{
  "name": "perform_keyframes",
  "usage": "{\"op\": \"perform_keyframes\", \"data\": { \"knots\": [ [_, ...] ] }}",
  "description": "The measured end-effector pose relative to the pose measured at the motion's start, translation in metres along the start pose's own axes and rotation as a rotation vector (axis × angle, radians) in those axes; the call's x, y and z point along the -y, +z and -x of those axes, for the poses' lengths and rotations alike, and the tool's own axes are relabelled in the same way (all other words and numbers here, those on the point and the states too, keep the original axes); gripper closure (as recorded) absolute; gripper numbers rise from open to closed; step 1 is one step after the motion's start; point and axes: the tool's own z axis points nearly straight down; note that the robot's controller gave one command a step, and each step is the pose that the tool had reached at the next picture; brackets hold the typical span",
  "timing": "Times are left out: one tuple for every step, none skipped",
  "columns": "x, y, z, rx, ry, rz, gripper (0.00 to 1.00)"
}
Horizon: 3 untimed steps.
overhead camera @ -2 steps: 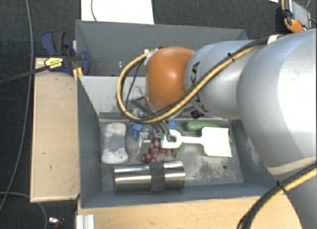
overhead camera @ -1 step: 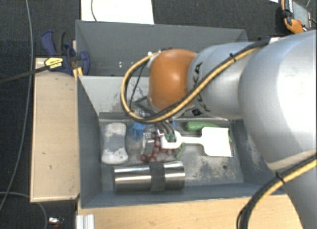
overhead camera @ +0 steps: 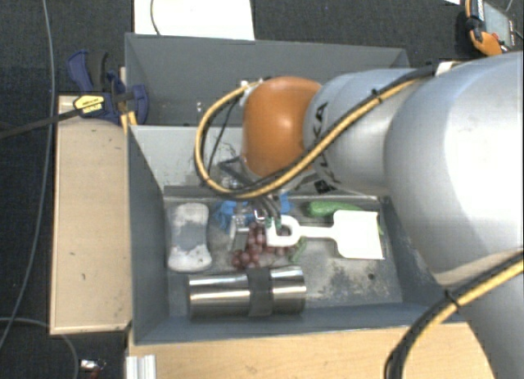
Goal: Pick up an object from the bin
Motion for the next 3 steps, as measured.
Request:
{"op": "perform_keyframes", "data": {
  "knots": [
    [0.028,0.015,-0.012,0.018,-0.036,0.007,0.0],
    [0.042,0.018,0.002,0.011,0.008,0.008,0.0],
    [0.037,-0.005,-0.013,0.019,-0.054,0.009,0.0]
  ]
}}
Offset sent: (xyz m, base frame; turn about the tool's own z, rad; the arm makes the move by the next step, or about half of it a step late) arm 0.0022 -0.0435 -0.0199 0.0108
